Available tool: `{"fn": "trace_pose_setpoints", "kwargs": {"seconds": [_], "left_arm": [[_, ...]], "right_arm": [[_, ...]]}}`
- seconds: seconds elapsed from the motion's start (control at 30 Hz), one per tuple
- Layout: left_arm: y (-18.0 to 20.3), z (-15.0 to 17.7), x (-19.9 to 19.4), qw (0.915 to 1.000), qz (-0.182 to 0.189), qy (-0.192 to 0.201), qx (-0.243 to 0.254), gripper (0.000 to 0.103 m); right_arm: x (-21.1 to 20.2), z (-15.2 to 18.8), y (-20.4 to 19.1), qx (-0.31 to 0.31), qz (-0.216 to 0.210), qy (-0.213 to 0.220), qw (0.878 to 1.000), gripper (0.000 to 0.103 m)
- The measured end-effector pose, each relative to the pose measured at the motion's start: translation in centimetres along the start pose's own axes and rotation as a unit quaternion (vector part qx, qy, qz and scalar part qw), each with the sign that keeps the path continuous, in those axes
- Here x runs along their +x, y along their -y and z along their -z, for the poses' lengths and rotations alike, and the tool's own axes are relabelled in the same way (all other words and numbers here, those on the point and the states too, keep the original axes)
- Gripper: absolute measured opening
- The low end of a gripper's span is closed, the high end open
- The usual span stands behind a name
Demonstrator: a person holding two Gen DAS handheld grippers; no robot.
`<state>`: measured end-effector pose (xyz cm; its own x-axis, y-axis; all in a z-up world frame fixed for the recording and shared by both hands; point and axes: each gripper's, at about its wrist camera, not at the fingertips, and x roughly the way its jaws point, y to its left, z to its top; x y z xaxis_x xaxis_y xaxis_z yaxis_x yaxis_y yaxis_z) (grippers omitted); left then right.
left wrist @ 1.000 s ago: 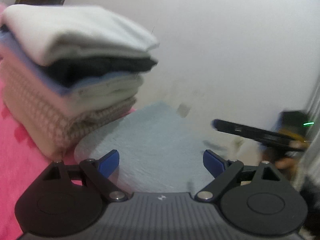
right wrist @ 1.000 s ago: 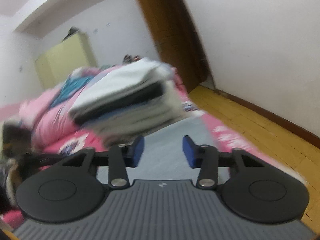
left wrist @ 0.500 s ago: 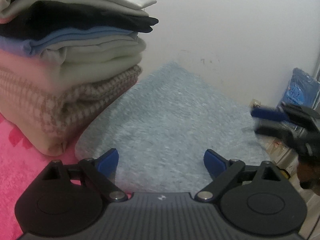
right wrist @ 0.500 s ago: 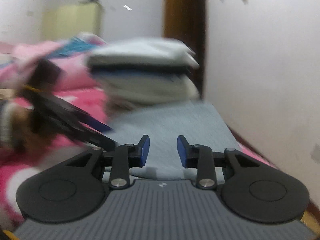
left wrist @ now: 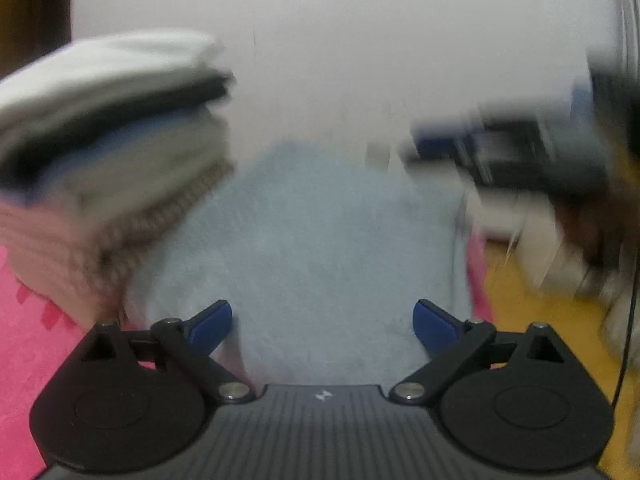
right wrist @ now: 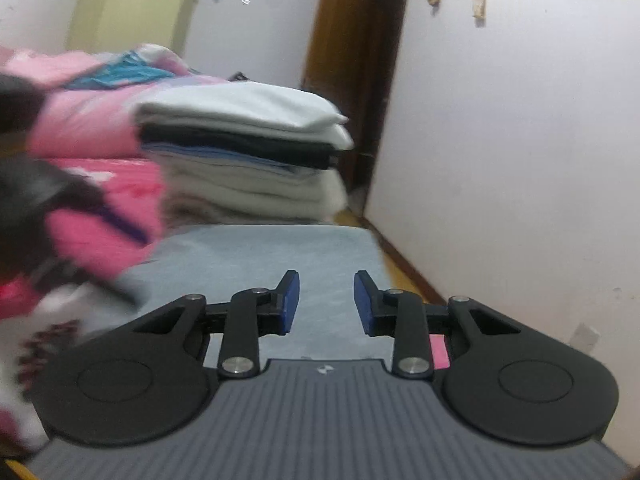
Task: Fold clothes
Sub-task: 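Carry the folded grey cloth with both grippers to the clothes stack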
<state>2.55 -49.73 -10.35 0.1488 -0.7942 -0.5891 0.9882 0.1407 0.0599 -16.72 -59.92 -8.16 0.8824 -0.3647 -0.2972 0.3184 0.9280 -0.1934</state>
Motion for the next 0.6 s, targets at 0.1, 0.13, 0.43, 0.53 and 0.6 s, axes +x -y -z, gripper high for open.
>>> {"fn": "trace_pose_setpoints", "kwargs": {"seconds": [0.1, 0.13, 0.43, 0.53, 0.6], "left_arm": [[-0.1, 0.4, 0.4, 0.9998, 0.001, 0.002, -0.022, 0.099], [-0.3, 0.3, 0.5, 0.9994, 0.006, -0.002, -0.033, 0.099], [-0.3, 0.4, 0.5, 0.9984, 0.010, -0.014, -0.054, 0.100], [-0.4, 0.6, 0.4, 0.9984, 0.013, -0.013, -0.053, 0.100], [-0.8, 0.5, 0.1, 0.9981, 0.019, -0.010, -0.057, 0.100]], "right_arm": [[3.2, -1.7, 0.8, -0.015, -0.006, -0.010, 1.000, 0.028], [4.7, -2.4, 0.8, -0.016, -0.016, -0.015, 1.000, 0.028], [19.4, -2.9, 0.4, 0.027, -0.064, -0.153, 0.986, 0.027], [19.5, -4.3, 0.4, 0.053, -0.049, -0.158, 0.985, 0.026], [18.1, -5.4, -0.1, 0.057, -0.061, -0.136, 0.987, 0.026]]}}
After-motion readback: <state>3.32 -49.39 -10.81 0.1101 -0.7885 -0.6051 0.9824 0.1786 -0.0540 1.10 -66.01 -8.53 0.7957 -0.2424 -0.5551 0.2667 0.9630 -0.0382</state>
